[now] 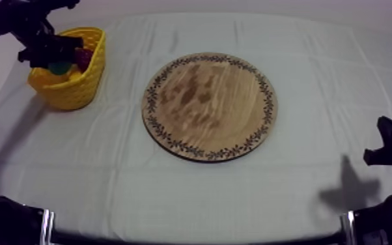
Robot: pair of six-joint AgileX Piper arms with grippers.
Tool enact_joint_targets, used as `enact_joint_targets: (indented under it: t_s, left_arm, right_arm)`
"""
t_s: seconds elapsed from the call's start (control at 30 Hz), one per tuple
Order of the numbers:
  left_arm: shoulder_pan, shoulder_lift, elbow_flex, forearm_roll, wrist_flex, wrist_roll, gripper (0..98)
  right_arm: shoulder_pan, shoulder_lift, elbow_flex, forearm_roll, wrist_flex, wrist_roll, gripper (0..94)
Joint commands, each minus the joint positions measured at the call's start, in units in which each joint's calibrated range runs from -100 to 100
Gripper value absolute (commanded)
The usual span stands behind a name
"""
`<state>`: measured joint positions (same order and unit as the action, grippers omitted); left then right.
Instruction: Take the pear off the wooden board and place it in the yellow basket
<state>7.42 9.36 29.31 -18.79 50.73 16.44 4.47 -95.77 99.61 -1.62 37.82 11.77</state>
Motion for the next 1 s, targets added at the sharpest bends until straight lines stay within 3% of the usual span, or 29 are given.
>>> enact_joint_targets:
  t_s: [0.0,0.13,0.33,0.43,0.73,0.97]
  left_arm:
    - [-0.15,0.08,0.02,-0.13,-0.27,0.85,69.4]
    - [-0.96,0.21,0.88,-0.55,-4.01,2.87,89.3]
    - [-2.21,-0.40,0.81,-0.90,-6.81,3.75,92.9]
    - [-3.17,-1.80,-0.22,-0.62,-6.94,3.54,82.8]
    - [-5.02,-13.17,-1.56,-1.49,-6.96,2.18,27.3]
    - [-6.50,-29.17,7.48,-1.64,-11.51,-0.49,10.9]
  right_arm:
    - [-0.03,0.01,0.05,0.03,0.00,0.02,0.5]
    - [-0.03,0.01,0.05,0.03,0.00,0.02,0.5]
    - [-0.03,0.01,0.05,0.03,0.00,0.02,0.5]
    - [-0.03,0.01,0.05,0.03,0.00,0.02,0.5]
    - [0.04,0.01,0.05,0.03,0.00,0.02,0.5]
    - [0.05,0.01,0.05,0.03,0.00,0.02,0.5]
